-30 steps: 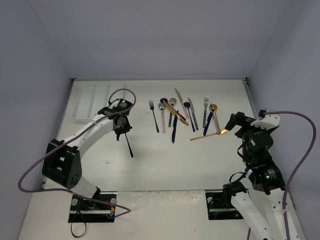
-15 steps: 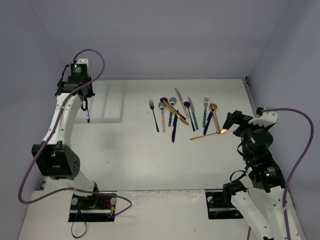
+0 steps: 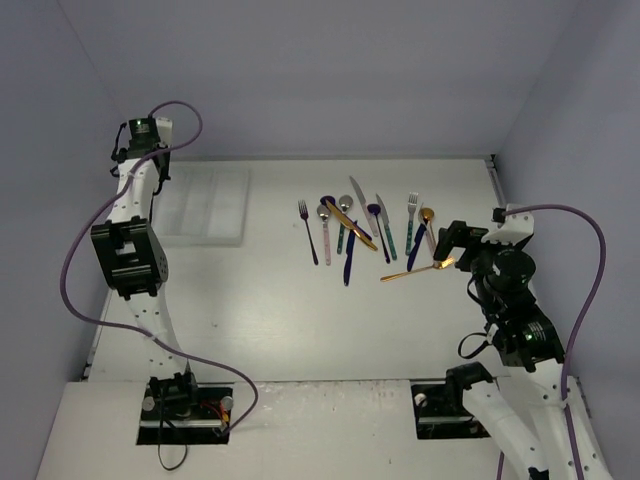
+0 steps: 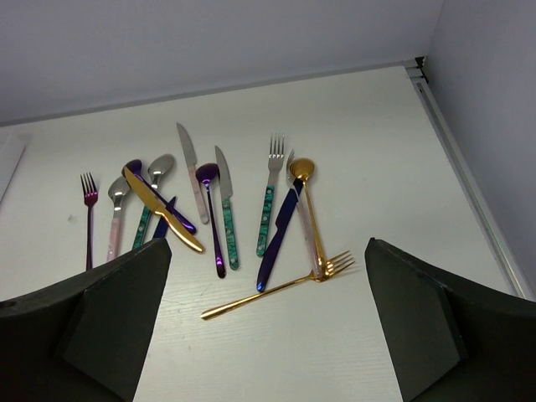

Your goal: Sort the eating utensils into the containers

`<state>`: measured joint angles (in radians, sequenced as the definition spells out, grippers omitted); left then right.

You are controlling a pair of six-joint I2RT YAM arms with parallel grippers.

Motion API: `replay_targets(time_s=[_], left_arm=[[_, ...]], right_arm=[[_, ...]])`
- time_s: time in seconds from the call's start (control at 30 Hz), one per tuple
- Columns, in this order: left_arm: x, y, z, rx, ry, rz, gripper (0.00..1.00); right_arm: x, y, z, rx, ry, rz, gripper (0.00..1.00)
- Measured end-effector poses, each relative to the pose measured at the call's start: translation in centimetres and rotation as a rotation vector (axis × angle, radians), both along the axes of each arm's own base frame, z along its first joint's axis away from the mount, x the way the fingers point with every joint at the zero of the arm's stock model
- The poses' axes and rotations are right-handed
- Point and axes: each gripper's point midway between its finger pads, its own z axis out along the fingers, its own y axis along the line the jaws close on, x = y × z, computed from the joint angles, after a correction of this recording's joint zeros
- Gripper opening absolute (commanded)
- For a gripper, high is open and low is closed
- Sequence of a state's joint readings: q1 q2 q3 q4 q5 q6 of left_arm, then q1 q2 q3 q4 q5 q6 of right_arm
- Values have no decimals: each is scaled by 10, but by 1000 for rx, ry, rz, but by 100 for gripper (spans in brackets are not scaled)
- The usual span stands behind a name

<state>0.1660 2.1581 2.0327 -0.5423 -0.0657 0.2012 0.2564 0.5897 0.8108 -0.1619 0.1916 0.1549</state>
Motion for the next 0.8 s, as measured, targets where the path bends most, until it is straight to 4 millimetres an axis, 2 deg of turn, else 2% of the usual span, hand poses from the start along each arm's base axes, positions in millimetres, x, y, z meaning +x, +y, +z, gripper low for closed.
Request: replay_targets(time_s=[0.23,0.37,0.4,0.5,0.7,0.8], left_arm=[[12,5,-71,-11,88,2,0],[15,4,-93,-20,107,-3,2],[15,4,-96,-22,109,-3,9],[18,3,-96,-26,96,0,41],[20,4,-93,-46,71,43,67],[13,-1,-83,-65,53,70,77]], right_arm=[[6,4,-10,-11,40,16,100],[9,7,-15,-18,58,32,100],[9,8,-16,-18,61,36,100],[9,10,-18,-19,70,49,100],[13,15,-28,-25,111,66,100],[20,18,-39,-30,159,71,100]])
